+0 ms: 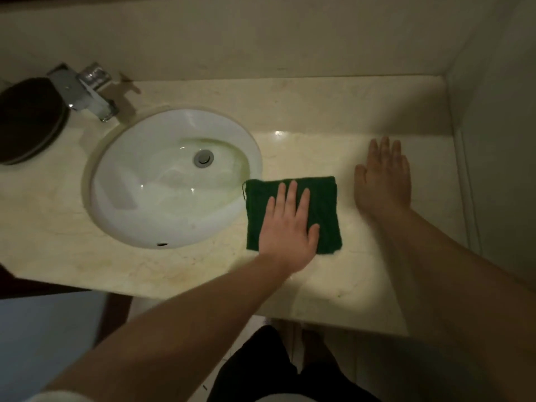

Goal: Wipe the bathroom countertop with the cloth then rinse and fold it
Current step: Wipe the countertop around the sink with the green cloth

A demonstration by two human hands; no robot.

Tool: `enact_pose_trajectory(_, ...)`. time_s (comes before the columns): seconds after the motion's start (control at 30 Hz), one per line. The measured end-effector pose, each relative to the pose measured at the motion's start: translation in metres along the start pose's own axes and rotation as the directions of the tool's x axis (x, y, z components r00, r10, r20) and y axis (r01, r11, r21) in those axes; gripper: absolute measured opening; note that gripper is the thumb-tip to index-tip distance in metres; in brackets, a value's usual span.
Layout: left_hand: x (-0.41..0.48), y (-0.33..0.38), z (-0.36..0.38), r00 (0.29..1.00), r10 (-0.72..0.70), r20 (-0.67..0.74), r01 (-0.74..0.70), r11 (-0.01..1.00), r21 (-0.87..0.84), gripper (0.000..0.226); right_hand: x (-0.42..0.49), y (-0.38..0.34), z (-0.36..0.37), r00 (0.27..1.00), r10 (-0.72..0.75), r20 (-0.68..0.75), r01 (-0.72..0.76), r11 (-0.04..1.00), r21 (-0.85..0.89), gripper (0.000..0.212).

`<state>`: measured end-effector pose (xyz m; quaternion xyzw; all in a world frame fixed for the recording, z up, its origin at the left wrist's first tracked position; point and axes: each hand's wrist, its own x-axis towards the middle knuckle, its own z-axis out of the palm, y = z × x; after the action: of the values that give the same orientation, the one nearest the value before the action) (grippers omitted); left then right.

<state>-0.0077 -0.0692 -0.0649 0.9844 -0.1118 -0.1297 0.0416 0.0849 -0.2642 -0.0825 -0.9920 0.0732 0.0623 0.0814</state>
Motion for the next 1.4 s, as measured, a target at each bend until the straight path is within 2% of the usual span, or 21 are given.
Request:
enact_pose_trajectory(0.1,-0.052,0.015,0.01,0.995,0.097,0.034,-0.097,0.995,-0.024,0.073,-0.012,0.0,-0.005,0.999,-0.022,0.045,0.02,0.998,0.052,0.063)
enact_pose_trajectory(0.23,-0.061,0.011,0.016,0.981,0.19,0.048,-0.188,0.981,-0.042,0.074,-0.08,-0.002,-0.003,1.0,-0.005,-0.018,0.007,0.991,0.131,0.061)
enact_pose_trajectory(0.3,-0.027,0.003,0.007,0.987,0.162,0.02,-0.162,0.987,-0.019,0.074,-0.117,0.0,0.009,0.998,0.026,-0.057,-0.02,0.995,0.099,0.06)
enact_pose_trajectory(0.43,0.031,-0.013,-0.008,0.998,0.056,-0.003,-0.056,0.998,0.009,0.073,-0.13,0.004,0.021,0.996,0.02,-0.082,-0.018,1.0,0.021,0.062)
enact_pose_trajectory(0.63,-0.001,0.002,0.009,0.998,0.035,-0.051,-0.035,0.999,0.003,0.07,-0.132,0.005,0.025,0.996,0.002,-0.093,-0.001,1.0,0.004,0.058)
enact_pose_trajectory(0.77,-0.04,0.029,0.021,0.994,0.1,-0.047,-0.101,0.995,-0.009,0.07,-0.127,0.011,0.019,0.997,-0.033,-0.071,0.036,0.998,0.053,0.057)
enact_pose_trajectory(0.93,-0.085,0.065,0.033,0.982,0.186,0.022,-0.186,0.982,0.015,0.069,-0.123,0.029,0.013,0.981,-0.194,0.001,0.193,0.975,0.111,0.064)
enact_pose_trajectory(1.0,-0.098,0.07,0.036,0.976,0.218,0.031,-0.218,0.976,0.02,0.069,-0.125,0.033,0.013,0.977,-0.211,0.017,0.209,0.973,0.095,0.065)
enact_pose_trajectory(1.17,-0.115,0.026,0.034,0.925,0.381,-0.005,-0.38,0.925,0.025,0.069,-0.129,0.026,0.013,0.985,-0.173,0.004,0.173,0.984,0.051,0.068)
enact_pose_trajectory(1.23,-0.122,-0.003,0.032,0.918,0.395,0.022,-0.396,0.917,0.052,0.07,-0.132,0.025,0.014,0.987,-0.158,-0.005,0.158,0.987,0.028,0.066)
enact_pose_trajectory(1.3,-0.125,-0.035,0.029,0.937,0.347,0.043,-0.35,0.933,0.086,0.07,-0.133,0.025,0.016,0.988,-0.156,-0.007,0.156,0.988,0.01,0.064)
enact_pose_trajectory(1.4,-0.122,-0.079,0.021,0.982,0.188,0.036,-0.19,0.979,0.08,0.069,-0.133,0.023,0.017,0.989,-0.149,-0.015,0.149,0.989,0.004,0.063)
